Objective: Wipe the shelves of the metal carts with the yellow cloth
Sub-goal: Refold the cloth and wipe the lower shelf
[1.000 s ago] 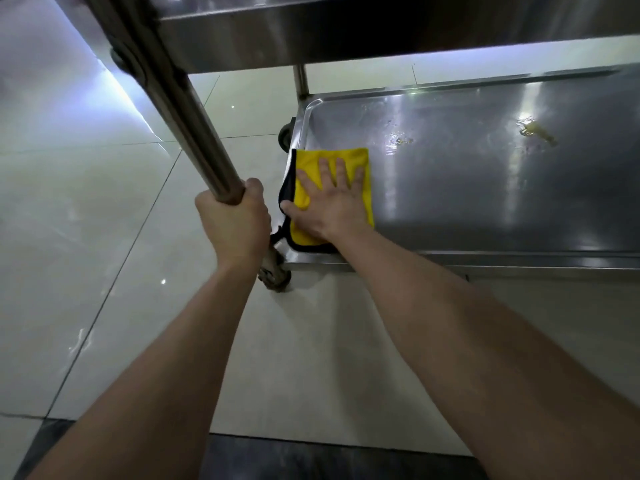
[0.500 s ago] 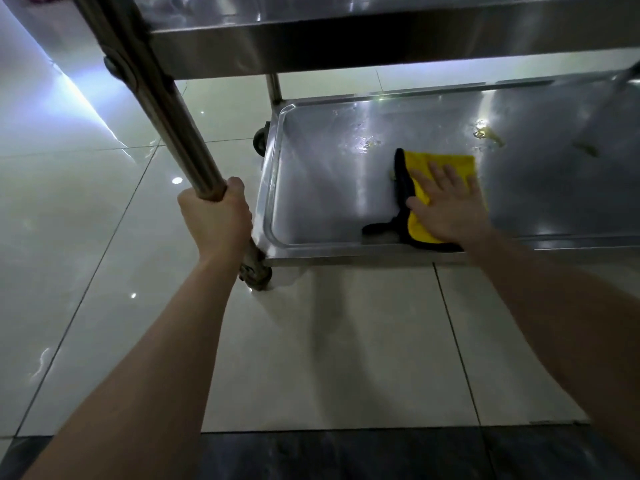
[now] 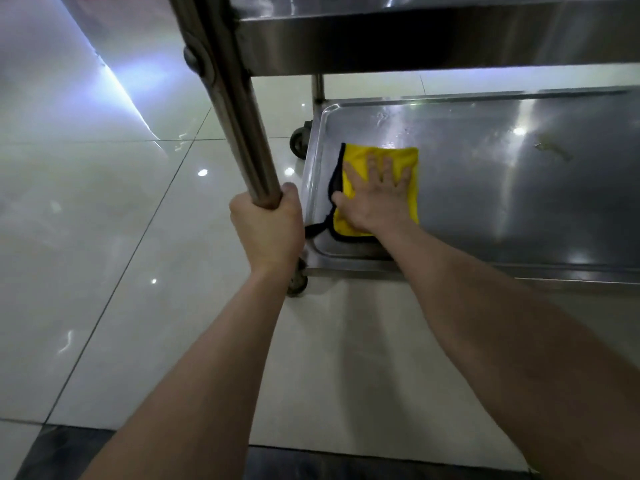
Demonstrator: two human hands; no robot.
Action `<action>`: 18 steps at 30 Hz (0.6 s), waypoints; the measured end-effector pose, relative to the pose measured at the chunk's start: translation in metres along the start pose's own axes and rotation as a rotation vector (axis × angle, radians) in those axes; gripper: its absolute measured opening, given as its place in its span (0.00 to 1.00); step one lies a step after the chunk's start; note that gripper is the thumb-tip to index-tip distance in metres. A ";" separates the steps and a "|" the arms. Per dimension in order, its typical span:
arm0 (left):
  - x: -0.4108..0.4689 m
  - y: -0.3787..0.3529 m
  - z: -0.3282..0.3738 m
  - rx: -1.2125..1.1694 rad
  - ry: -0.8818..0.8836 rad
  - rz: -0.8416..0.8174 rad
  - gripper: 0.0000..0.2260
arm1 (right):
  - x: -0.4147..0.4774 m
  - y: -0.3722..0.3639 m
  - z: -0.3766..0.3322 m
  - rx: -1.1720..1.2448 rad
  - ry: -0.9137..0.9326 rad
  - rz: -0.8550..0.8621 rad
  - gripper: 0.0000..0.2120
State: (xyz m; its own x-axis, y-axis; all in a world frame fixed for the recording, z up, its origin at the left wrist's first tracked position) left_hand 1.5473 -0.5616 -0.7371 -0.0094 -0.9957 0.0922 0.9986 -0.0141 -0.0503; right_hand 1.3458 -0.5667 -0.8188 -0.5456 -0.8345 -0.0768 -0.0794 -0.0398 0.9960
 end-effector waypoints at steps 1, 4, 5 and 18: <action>0.000 0.000 0.000 -0.004 0.008 0.001 0.10 | -0.007 -0.002 -0.021 -0.004 0.058 0.008 0.39; 0.001 0.002 0.001 0.016 0.019 -0.002 0.11 | -0.036 -0.011 -0.047 0.001 0.183 0.024 0.36; 0.000 0.002 0.002 0.025 0.025 -0.009 0.11 | -0.044 -0.011 -0.045 -0.007 0.211 0.025 0.35; 0.000 0.009 0.000 0.112 0.033 -0.033 0.14 | -0.072 -0.012 0.109 -0.059 0.227 0.101 0.38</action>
State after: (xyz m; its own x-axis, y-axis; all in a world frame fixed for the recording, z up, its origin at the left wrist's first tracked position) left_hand 1.5559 -0.5618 -0.7375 -0.0425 -0.9973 0.0592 0.9972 -0.0387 0.0642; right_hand 1.2949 -0.4463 -0.8298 -0.3460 -0.9378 0.0291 0.0183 0.0243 0.9995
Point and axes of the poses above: each hand's wrist, its own x-axis towards the middle knuckle, its own y-axis out of the back of the hand, z = x × y, the point moved 1 cm from there along x, towards the middle knuckle, and after that the axes turned 4 degrees about -x, right-handed, at the moved point
